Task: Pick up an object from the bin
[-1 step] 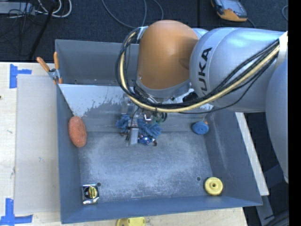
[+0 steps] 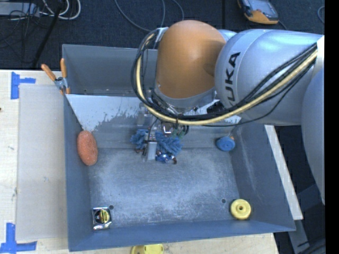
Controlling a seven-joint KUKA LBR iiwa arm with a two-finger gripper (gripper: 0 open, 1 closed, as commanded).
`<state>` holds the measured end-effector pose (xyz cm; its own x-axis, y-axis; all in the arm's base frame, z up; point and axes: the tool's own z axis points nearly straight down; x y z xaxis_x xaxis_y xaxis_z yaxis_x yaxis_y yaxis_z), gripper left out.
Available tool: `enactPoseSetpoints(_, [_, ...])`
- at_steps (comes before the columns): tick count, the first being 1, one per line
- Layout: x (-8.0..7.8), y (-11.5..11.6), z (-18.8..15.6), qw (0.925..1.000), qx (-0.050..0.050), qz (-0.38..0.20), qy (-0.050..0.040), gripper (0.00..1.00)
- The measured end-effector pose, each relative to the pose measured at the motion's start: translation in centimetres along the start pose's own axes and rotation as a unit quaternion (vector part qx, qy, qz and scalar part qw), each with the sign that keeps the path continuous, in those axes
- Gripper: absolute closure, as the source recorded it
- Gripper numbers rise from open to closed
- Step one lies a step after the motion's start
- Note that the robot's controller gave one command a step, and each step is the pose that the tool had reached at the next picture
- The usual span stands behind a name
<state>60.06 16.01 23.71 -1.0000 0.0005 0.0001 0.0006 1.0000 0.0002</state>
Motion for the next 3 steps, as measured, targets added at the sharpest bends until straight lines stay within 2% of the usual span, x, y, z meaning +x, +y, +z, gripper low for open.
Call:
enactPoseSetpoints(1, [-0.6,-3.0,7.0,0.9997,0.000,0.023,-0.0021,0.00])
enactPoseSetpoints(2, [-1.0,-3.9,11.1,0.9994,0.000,0.034,0.0024,0.00])
enactPoseSetpoints(3, [-1.5,-5.6,11.0,0.9942,0.000,0.108,0.0005,0.00])
